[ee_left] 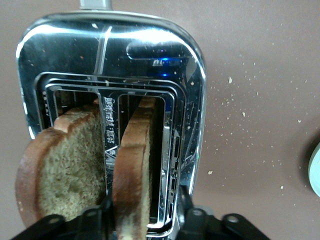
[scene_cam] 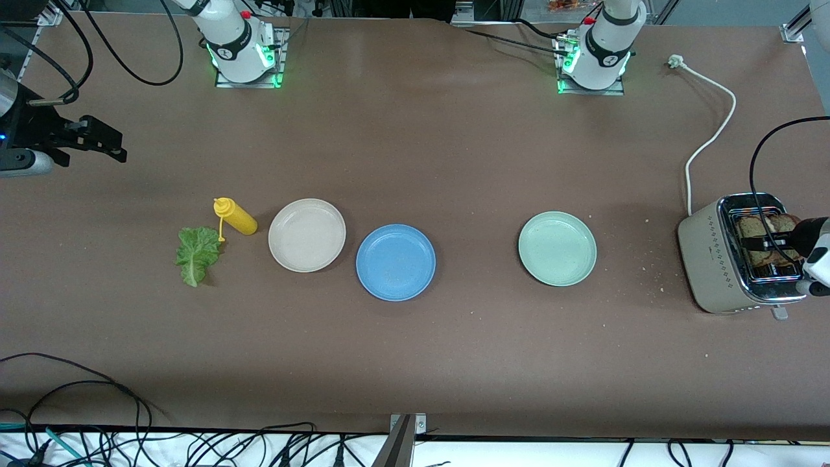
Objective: Make sandwich in blue plate with both arms
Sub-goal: 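Grasp a bread slice in the toaster with the left gripper, then lift the bread slice out and carry it to the blue plate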
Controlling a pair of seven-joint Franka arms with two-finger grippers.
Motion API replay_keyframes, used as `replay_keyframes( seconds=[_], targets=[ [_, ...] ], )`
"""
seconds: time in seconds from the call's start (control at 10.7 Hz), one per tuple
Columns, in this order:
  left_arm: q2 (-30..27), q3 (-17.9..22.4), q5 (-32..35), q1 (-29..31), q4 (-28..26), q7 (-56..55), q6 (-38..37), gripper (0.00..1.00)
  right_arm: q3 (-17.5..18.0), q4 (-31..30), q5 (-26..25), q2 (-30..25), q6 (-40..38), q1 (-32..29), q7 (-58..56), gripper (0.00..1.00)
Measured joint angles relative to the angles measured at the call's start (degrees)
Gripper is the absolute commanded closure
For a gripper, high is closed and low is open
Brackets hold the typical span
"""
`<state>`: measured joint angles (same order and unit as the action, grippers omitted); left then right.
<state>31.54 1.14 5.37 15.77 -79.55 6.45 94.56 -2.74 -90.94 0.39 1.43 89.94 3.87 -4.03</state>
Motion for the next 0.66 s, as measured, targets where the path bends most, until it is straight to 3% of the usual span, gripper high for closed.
replay_keyframes(
  seconds=[0.47,0.66],
  targets=[
    [0.2,0.1,0.1,0.1,0.6,1.3,-1.2,1.0,0.0,0.0,0.0,0.0,0.0,0.0,0.0,0.0],
    [-0.7,-0.4,0.1,0.0,3.9,1.5,-5.5,1.0,0.0,0.0,0.0,0.0,0.0,0.0,0.1,0.0]
  ],
)
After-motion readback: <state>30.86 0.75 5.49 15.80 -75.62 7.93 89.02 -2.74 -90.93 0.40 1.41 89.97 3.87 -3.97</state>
